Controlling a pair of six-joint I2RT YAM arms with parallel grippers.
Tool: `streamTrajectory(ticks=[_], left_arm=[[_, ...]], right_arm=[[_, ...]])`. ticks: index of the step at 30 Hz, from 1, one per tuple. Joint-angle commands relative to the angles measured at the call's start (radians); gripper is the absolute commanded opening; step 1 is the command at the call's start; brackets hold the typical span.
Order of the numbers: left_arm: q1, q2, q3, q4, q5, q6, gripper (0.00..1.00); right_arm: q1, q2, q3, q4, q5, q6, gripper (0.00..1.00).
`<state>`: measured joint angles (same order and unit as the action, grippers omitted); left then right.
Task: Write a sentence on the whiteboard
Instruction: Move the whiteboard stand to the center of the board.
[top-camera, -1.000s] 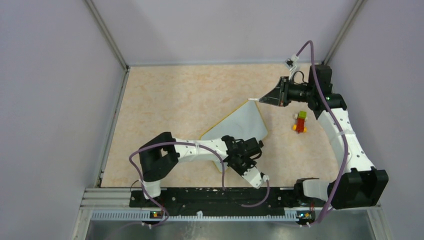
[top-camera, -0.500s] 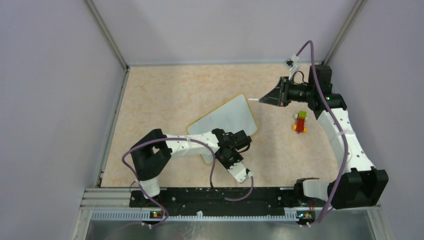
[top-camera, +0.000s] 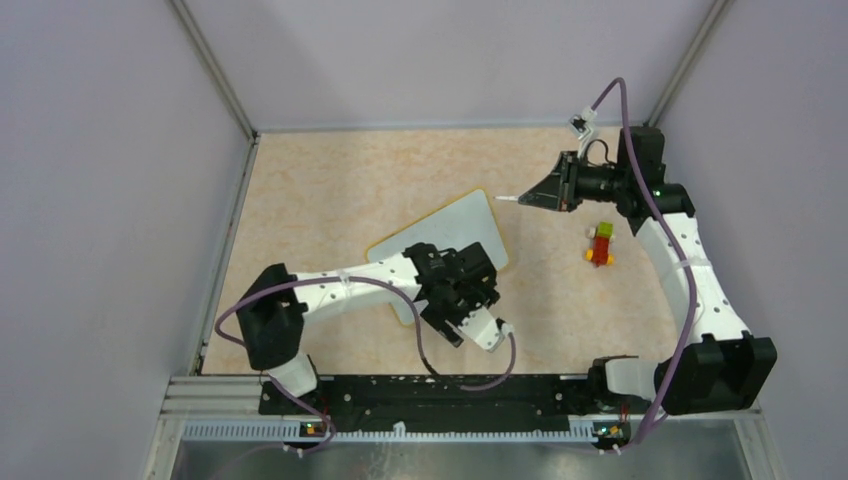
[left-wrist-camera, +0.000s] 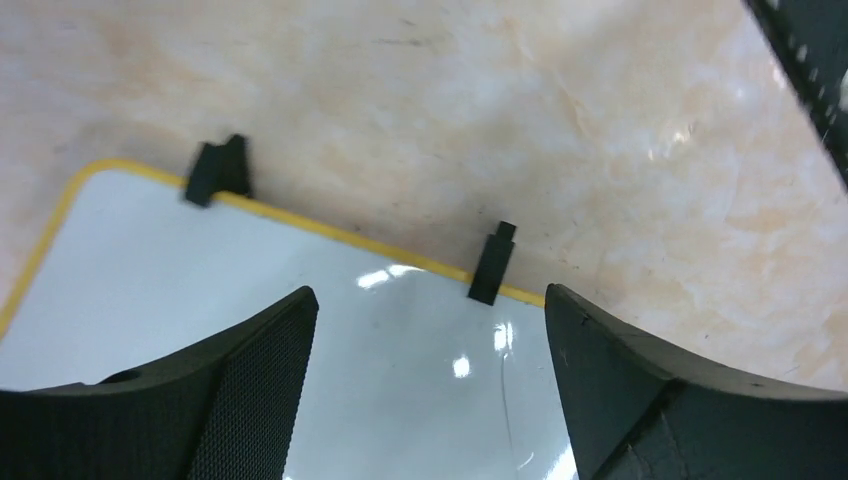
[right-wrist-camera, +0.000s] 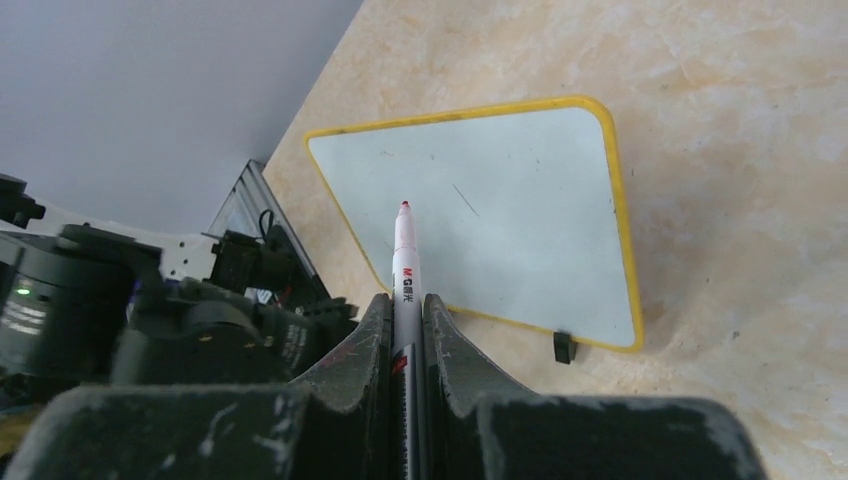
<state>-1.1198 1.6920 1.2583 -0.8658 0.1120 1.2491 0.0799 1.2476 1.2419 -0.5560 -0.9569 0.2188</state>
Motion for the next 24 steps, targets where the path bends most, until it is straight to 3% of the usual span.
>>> streamTrajectory(ticks=[1, 4, 8, 13, 16, 20, 22, 24], left_arm=[[0.027, -0.142, 0.117, 0.0, 0.172, -0.267, 0.91], [0.155, -0.231, 0.148, 0.072, 0.297, -0.515, 0.98], [0.483, -0.347, 0.172, 0.162, 0.491, -0.663, 0.97], [0.891, -0.327, 0.229, 0.064, 0.668, -0.55, 0.98], [1.074, -0.236, 0.273, -0.062, 0.839, -0.503, 0.98], [1.142, -0.172, 0.29, -0.276, 1.066, -0.414, 0.92], [1.139, -0.174, 0.231, -0.245, 1.131, -0.478, 0.86], [1.133, -0.18, 0.17, -0.104, 1.117, -0.644, 0.82]], right_arm=[[-0.006, 0.027, 0.119, -0.021, -0.004, -0.058, 0.0], [-0.006, 0.046, 0.167, -0.038, 0.003, -0.078, 0.0], [-0.006, 0.049, 0.19, -0.031, 0.006, -0.081, 0.0], [-0.005, 0.05, 0.189, -0.032, -0.031, -0.093, 0.0], [0.003, 0.045, 0.181, -0.063, -0.05, -0.134, 0.0], [0.056, 0.037, 0.171, -0.13, 0.0, -0.229, 0.0], [0.103, 0.039, 0.171, -0.161, 0.042, -0.291, 0.0], [0.175, 0.039, 0.17, -0.184, 0.109, -0.345, 0.0]])
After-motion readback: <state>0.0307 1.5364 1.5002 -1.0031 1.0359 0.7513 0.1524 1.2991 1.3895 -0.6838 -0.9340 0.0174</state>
